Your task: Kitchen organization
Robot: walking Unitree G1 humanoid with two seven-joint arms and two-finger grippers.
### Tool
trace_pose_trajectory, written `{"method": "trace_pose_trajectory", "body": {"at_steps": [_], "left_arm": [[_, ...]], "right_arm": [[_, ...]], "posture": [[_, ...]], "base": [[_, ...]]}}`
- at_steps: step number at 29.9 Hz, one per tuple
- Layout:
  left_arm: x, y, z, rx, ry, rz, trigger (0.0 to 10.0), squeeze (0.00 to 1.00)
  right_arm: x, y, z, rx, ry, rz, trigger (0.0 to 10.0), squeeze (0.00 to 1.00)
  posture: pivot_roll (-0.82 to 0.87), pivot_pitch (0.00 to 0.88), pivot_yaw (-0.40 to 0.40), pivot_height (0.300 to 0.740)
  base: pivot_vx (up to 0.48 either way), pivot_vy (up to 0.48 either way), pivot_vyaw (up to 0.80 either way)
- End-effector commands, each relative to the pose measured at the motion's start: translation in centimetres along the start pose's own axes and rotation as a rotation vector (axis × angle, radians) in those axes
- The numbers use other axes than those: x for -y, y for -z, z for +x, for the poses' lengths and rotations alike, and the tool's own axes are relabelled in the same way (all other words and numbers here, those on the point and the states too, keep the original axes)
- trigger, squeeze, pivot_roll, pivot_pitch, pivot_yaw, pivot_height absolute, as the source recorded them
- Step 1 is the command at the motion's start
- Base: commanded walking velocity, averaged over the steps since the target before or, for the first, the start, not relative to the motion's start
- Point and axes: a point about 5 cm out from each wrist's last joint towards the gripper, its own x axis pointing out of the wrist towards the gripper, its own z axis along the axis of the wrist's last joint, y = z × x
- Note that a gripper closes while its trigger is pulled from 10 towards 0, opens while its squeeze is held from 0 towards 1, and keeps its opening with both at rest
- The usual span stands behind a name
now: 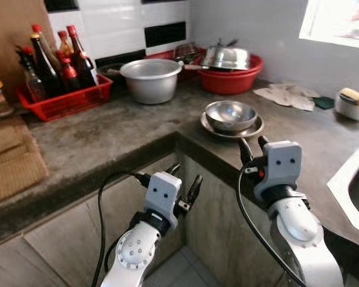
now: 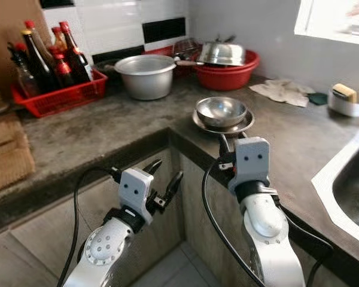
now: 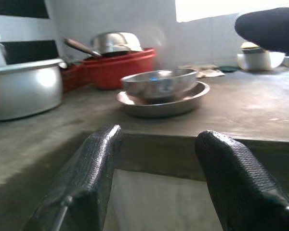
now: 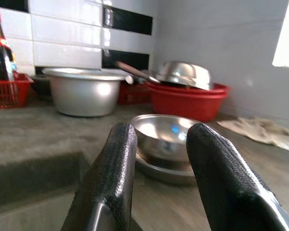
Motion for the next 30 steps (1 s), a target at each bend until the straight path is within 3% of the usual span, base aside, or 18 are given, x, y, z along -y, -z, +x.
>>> {"method": "trace_pose_trajectory", "body": {"at_steps": [1,10,18,22,30], "left_arm": [[-0.5,0.0,-0.1,0.0,-0.01,0.018,10.0,0.0],[-0.4,0.1,-0.1,-0.002,-0.007,0.016,10.0,0.0],[-0.3,0.1,-0.1,0.0,-0.002,0.005,10.0,0.0],[-0.3,0.0,-0.2,0.024,-0.008,-0.032,10.0,0.0],[0.0,0.3,-0.3,-0.019,0.016,-0.023,10.0,0.0]], "right_arm": [[-0.2,-0.4,0.6,0.014,-0.01,0.02,10.0,0.0],[0.9,-0.8,1.5,0.03,0.048,0.007,10.0,0.0],[0.4,-0.6,2.0,0.011,0.011,0.028,10.0,0.0],[0.4,-0.6,2.6,-0.011,0.012,0.04,10.0,0.0],[1.2,-0.2,4.7,-0.081,0.014,0.037,10.0,0.0]], "posture": [[0.06,0.0,-0.031,0.74],[0.07,0.0,-0.033,0.74],[0.06,0.0,-0.029,0.74],[0.06,0.0,-0.029,0.74],[0.06,0.006,-0.038,0.74]], "base": [[0.289,0.0,0.0],[0.288,0.0,-0.18],[0.286,0.0,-0.2],[0.0,0.0,0.0],[0.0,0.0,0.0]]}}
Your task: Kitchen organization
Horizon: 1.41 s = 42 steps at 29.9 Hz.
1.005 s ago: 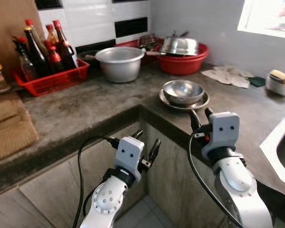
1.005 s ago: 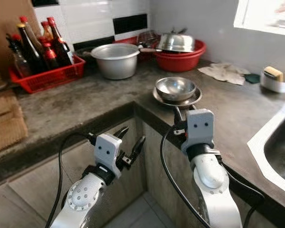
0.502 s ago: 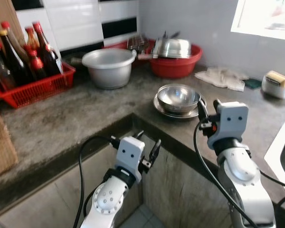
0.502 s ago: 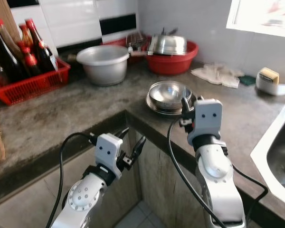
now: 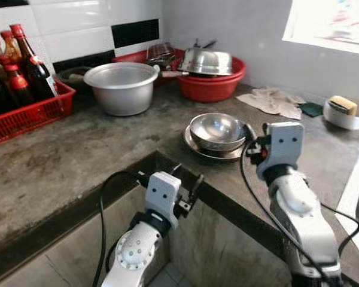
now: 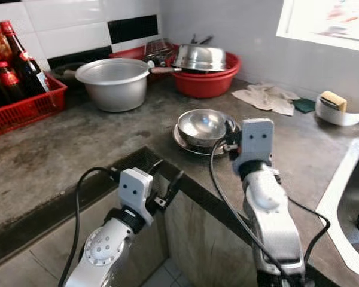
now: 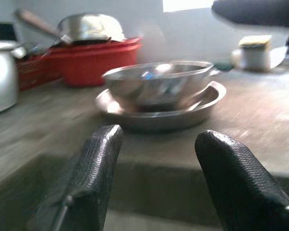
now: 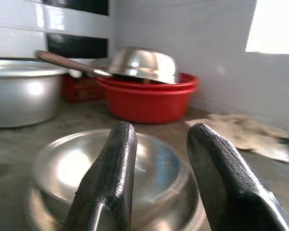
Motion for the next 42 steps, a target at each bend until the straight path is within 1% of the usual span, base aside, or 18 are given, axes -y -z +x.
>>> {"method": "trace_pose_trajectory", "body": {"at_steps": [1,4,5,6,7,8,9,10,11,12,13,18,19,22,26,29,40,42], "left_arm": [[0.4,-0.2,0.0,-0.006,0.017,-0.003,10.0,0.0],[0.8,-0.2,0.1,-0.002,0.037,-0.021,10.0,0.0],[0.8,-0.2,0.1,-0.002,0.037,-0.021,10.0,0.0],[1.1,-0.3,0.1,0.001,0.056,-0.032,10.0,0.0],[1.1,-0.3,0.1,0.001,0.056,-0.032,10.0,0.0],[1.3,-0.3,0.1,0.002,0.066,-0.038,10.0,0.0],[1.6,-0.4,-0.1,0.005,0.085,-0.05,10.0,0.0],[1.8,-0.4,-0.1,0.005,0.094,-0.055,10.0,0.0],[1.8,-0.4,-0.1,0.005,0.094,-0.055,10.0,0.0],[1.9,-0.5,-0.2,0.005,0.103,-0.058,10.0,0.0],[2.1,-0.5,-0.4,0.003,0.111,-0.062,10.0,0.0],[2.1,-0.5,-0.4,0.003,0.111,-0.062,10.0,0.0],[2.2,-0.5,-0.5,0.0,0.118,-0.06,10.0,0.0],[2.4,-0.5,-0.7,-0.002,0.131,-0.07,10.0,0.0],[2.4,-0.6,-0.7,0.0,0.134,-0.074,10.0,0.0],[2.6,-0.7,-0.7,0.002,0.135,-0.079,10.0,0.0],[2.7,-0.7,-0.7,0.003,0.127,-0.081,10.0,0.0],[2.7,-0.6,-0.7,0.002,0.125,-0.08,10.0,0.0]], "right_arm": [[0.1,0.6,0.8,-0.063,-0.01,0.013,10.0,0.0],[0.3,0.6,2.1,-0.103,0.001,0.024,10.0,0.0],[0.3,0.6,2.1,-0.103,0.001,0.024,10.0,0.0],[0.7,0.6,2.9,-0.128,0.02,0.026,10.0,1.0],[0.7,0.6,2.9,-0.128,0.02,0.026,10.0,1.0],[1.0,0.4,3.3,-0.13,0.049,0.031,10.0,1.0],[1.8,0.2,4.2,-0.159,0.104,0.03,10.0,1.0],[2.2,0.1,4.7,-0.166,0.139,0.022,10.0,1.0],[2.2,0.1,4.7,-0.166,0.139,0.022,10.0,1.0],[2.5,0.1,5.2,-0.195,0.159,0.019,10.0,0.0],[2.9,0.0,5.9,-0.222,0.186,0.025,10.0,0.0],[2.9,0.0,5.9,-0.222,0.186,0.025,10.0,0.0],[3.2,0.4,6.4,-0.27,0.23,0.01,10.0,0.0],[3.6,1.1,8.0,-0.432,0.209,0.125,10.0,0.0],[3.5,1.0,8.4,-0.46,0.192,0.139,10.0,0.0],[3.2,1.0,8.8,-0.515,0.15,0.164,10.0,0.0],[3.0,1.0,9.5,-0.61,0.119,0.23,10.0,0.0],[3.0,1.3,9.5,-0.643,0.114,0.26,10.0,0.0]], "posture": [[0.06,0.007,-0.04,0.74],[0.06,0.015,-0.043,0.74],[0.06,0.015,-0.043,0.74],[0.07,0.018,-0.044,0.74],[0.07,0.018,-0.044,0.74],[0.07,0.021,-0.046,0.74],[0.07,0.025,-0.047,0.74],[0.07,0.026,-0.047,0.74],[0.07,0.026,-0.047,0.74],[0.07,0.03,-0.047,0.74],[0.07,0.032,-0.046,0.74],[0.07,0.032,-0.046,0.74],[0.07,0.033,-0.044,0.74],[0.07,0.038,-0.044,0.74],[0.08,0.042,-0.046,0.74],[0.07,0.04,-0.048,0.74],[0.08,0.036,-0.057,0.74],[0.08,0.035,-0.057,0.74]], "base": [[0.0,0.0,0.0],[0.0,0.0,0.0],[0.0,0.0,0.0],[0.0,0.0,0.0],[0.0,0.0,0.0],[0.0,0.0,0.0],[0.0,0.0,0.0],[0.0,0.0,0.0],[0.0,0.0,0.0],[0.0,0.0,0.0],[0.0,0.0,0.0],[0.0,0.0,0.0],[0.0,0.0,0.0],[0.0,0.0,0.0],[0.0,0.0,0.0],[0.0,0.0,0.0],[0.0,0.0,0.0],[0.0,0.0,0.0]]}}
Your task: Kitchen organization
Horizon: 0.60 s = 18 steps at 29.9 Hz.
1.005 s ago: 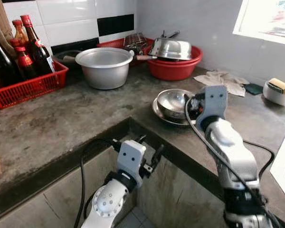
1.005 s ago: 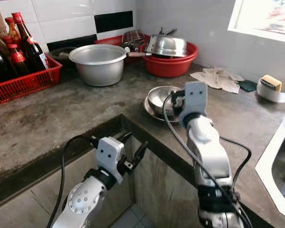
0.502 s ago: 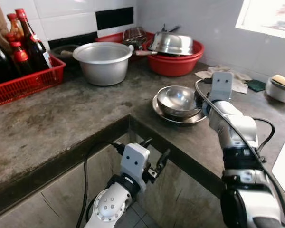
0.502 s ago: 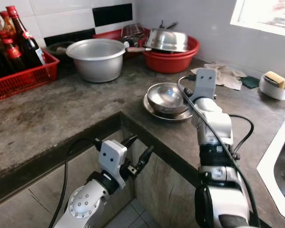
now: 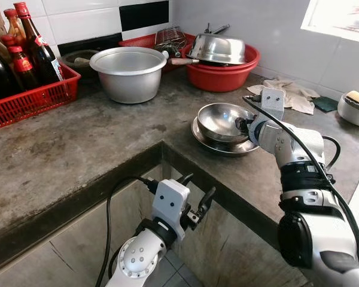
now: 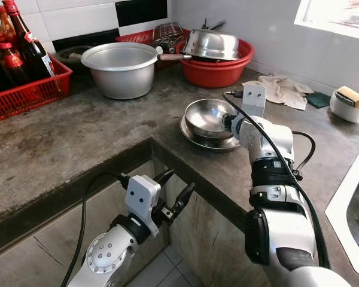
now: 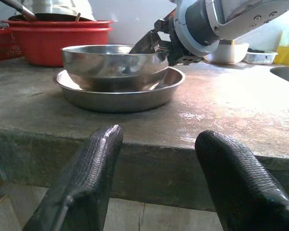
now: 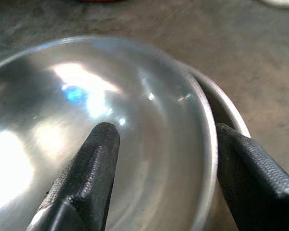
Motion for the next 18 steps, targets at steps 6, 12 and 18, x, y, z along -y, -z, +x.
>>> {"method": "trace_pose_trajectory", "body": {"at_steps": [6,12,18], "left_arm": [[-0.01,-0.09,-0.13,0.002,-0.011,0.004,10.0,0.0],[-0.22,-0.13,-0.04,0.007,-0.02,0.014,10.0,0.0],[-0.31,-0.08,0.01,0.005,-0.024,0.02,10.0,0.0]], "right_arm": [[0.43,0.75,0.41,-0.111,-0.002,0.059,5.7,0.0],[0.69,0.71,0.6,-0.117,0.013,0.152,0.0,0.0],[0.66,0.5,0.57,-0.104,0.015,0.209,0.0,0.0]], "posture": [[0.08,0.025,-0.06,0.74],[0.08,0.019,-0.057,0.74],[0.08,0.02,-0.055,0.74]], "base": [[0.0,0.0,0.0],[0.0,0.0,0.0],[0.0,0.0,0.0]]}}
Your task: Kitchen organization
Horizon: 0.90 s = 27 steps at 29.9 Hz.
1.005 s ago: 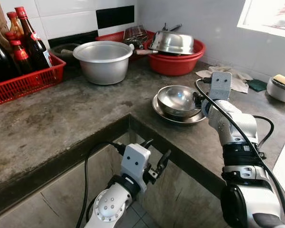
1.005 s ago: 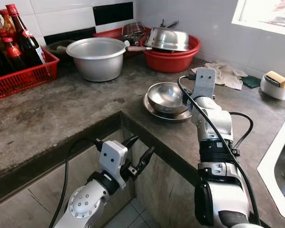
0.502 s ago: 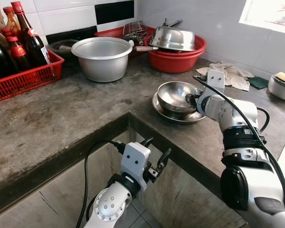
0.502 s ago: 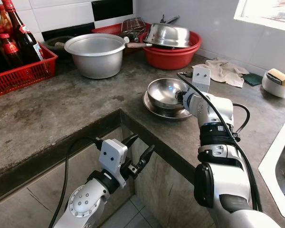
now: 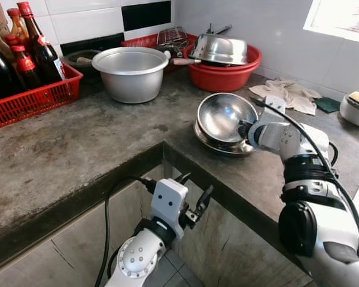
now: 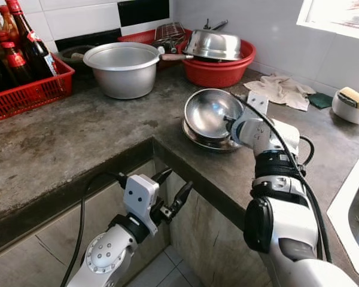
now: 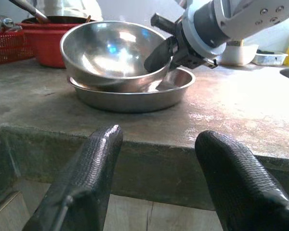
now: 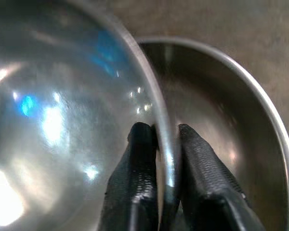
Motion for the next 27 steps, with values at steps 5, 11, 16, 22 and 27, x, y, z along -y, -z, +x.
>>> {"method": "trace_pose_trajectory", "body": {"at_steps": [5,11,16,22,27], "left_arm": [[-0.1,-0.1,0.1,0.004,-0.001,0.017,10.0,0.0],[-0.1,-0.1,0.2,0.006,-0.009,0.021,10.0,0.0],[-0.3,-0.3,0.3,0.013,-0.016,0.023,10.0,0.0],[-0.5,-0.5,0.4,0.022,-0.028,0.028,10.0,0.0],[-1.1,-1.2,0.7,0.051,-0.067,0.038,10.0,0.0]], "right_arm": [[0.3,0.8,0.2,-0.041,0.032,0.039,0.0,0.0],[0.1,-0.8,-0.6,0.159,-0.003,0.21,0.0,0.0],[-0.5,-1.9,-2.2,0.363,-0.069,0.283,0.0,0.0],[-0.9,-1.7,-4.0,0.54,-0.06,0.189,0.0,0.0],[-1.9,0.4,-7.1,0.764,-0.023,-0.181,0.0,0.0]], "posture": [[0.08,0.022,-0.055,0.74],[0.08,0.023,-0.056,0.74],[0.08,0.022,-0.052,0.74],[0.08,0.018,-0.05,0.74],[0.08,0.017,-0.051,0.74]], "base": [[0.0,0.0,0.0],[0.0,0.0,0.0],[0.0,0.0,0.0],[0.0,0.0,0.0],[0.0,0.0,0.0]]}}
